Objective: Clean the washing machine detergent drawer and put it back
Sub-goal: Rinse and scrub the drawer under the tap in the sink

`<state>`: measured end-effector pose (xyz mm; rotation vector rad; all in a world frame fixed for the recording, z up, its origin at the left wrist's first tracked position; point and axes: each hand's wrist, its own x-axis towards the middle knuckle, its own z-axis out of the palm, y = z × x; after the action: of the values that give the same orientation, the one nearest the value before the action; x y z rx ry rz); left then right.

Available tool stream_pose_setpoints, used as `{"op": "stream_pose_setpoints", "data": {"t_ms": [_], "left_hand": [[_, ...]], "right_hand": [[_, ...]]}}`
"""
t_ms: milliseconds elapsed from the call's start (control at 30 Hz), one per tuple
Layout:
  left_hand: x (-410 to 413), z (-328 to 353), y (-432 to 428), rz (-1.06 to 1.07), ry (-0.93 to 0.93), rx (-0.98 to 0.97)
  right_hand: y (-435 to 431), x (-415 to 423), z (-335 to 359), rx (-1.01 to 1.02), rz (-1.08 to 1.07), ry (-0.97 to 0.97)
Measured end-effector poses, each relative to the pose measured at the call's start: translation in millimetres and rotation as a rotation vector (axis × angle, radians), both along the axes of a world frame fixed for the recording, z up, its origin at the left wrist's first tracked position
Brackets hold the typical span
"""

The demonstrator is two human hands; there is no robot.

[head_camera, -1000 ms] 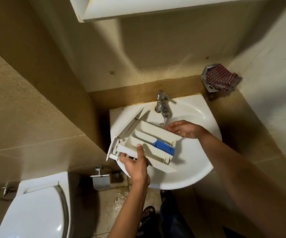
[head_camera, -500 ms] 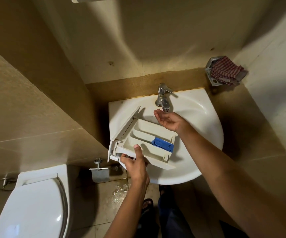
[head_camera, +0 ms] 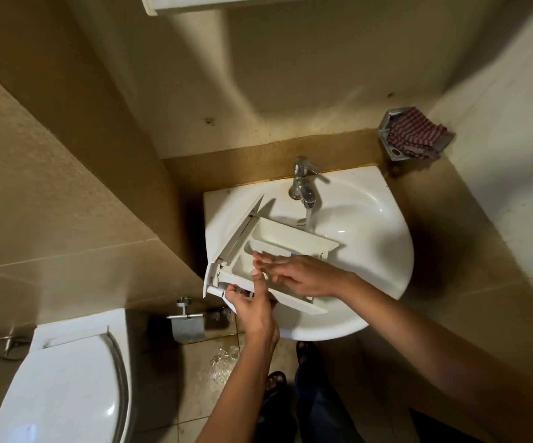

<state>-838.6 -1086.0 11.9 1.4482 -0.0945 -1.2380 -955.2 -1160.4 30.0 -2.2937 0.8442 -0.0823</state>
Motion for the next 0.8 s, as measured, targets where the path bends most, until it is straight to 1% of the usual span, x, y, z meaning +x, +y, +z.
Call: {"op": "stream_pose_setpoints", "data": {"t_ms": [100,167,233,300,367,433,567,633,700,800], "left_hand": [[1,-1,0,0.035,0.021,0.011],[2,-3,1,0.047,0.025,0.011],[5,-4,3,0.043,0.025,0.007],[7,-3,5,0.023,0.001,-0.002],[9,-2,7,0.013,-0.022,-0.003],[8,-1,9,0.01,-0.054,-0.008],[0,7,15,0.026,-0.159,-0.054],[-5,13,16,0.066,-0.234,-0.114],[-5,18,13,0.086,-0.315,-0.157],[-1,25,5,0.057,-0.409,-0.207]], "right_hand": [[4,-18,0,-0.111,0.053,0.061],[8,-36,-2,-0.094,0.025,0.095],[12,-56,-4,-0.02,-0.05,0.081],[16,-71,-5,0.073,-0.175,-0.013],[16,-81,-5,0.135,-0.37,-0.104],[7,-82,-4,0.076,-0.558,-0.136],[-29,-75,0,-0.03,-0.861,-0.161],[-53,-70,3,-0.014,-0.959,-0.114],[-75,-64,7,0.007,-1.012,-0.061],[-99,-54,17,-0.009,-1.071,-0.045]]}}
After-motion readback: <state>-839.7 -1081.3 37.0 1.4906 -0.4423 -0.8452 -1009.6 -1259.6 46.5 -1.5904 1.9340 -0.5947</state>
